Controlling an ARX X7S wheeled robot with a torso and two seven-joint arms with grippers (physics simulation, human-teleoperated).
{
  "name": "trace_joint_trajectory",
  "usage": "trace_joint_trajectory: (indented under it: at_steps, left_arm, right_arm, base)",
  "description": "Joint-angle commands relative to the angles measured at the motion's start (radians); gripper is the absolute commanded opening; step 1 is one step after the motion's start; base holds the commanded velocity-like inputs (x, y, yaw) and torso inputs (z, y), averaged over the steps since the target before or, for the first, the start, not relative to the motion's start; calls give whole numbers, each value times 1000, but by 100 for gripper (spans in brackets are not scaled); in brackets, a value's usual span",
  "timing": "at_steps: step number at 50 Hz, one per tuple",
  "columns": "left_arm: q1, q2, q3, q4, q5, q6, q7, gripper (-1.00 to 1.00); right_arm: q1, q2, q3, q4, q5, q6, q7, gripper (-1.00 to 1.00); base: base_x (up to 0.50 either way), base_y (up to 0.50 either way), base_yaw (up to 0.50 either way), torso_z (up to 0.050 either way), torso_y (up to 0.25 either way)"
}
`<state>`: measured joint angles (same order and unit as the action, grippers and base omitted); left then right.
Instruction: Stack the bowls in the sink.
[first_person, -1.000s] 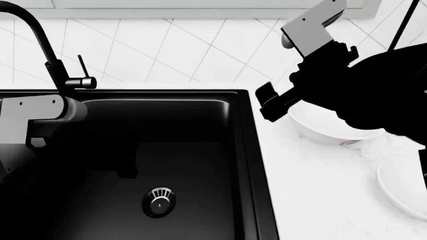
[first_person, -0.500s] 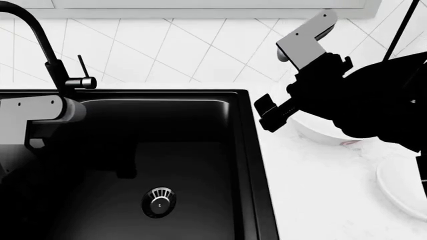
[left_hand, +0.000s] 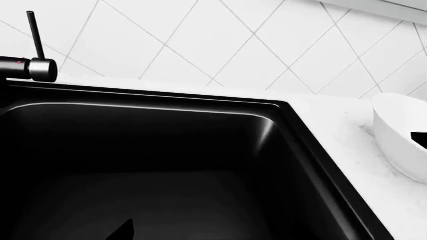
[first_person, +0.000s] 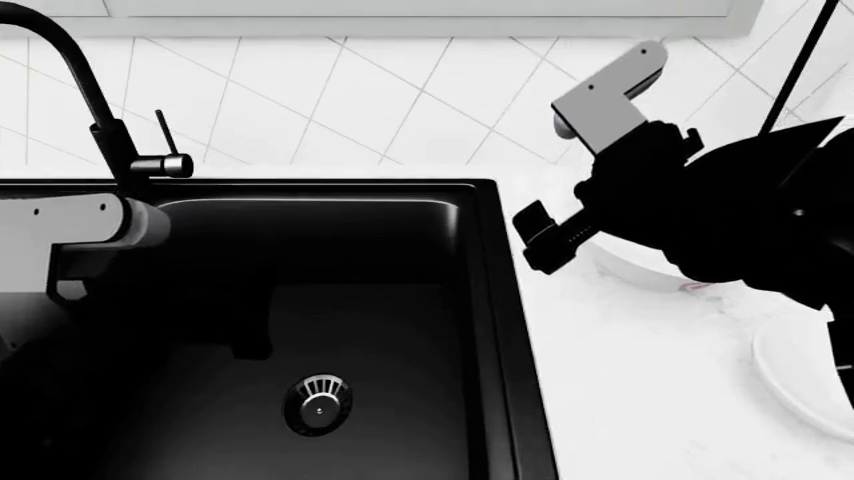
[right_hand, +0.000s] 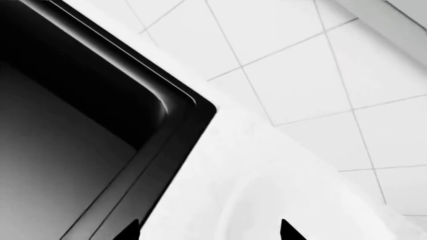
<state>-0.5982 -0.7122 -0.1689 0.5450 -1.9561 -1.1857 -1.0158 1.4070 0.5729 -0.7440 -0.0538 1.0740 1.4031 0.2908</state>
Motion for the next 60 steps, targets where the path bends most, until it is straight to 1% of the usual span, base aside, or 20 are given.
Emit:
trace_joint_trajectory:
  at_steps: [1, 40, 60]
  left_arm:
    - [3, -8, 2, 5, -6, 10, -4, 100]
    - [8, -19, 18, 7, 7, 30, 11, 100]
    - [26, -27, 11, 12, 13, 42, 20, 100]
  right_arm:
    - [-3, 3, -28, 19, -15, -17, -12, 100]
    - [6, 17, -93, 85, -65, -71, -47, 100]
    - [-2, 17, -148, 140, -104, -101, -82, 100]
  base:
    - [0, 0, 0, 0, 0]
    - [0, 0, 0, 0, 0]
    - [0, 0, 0, 0, 0]
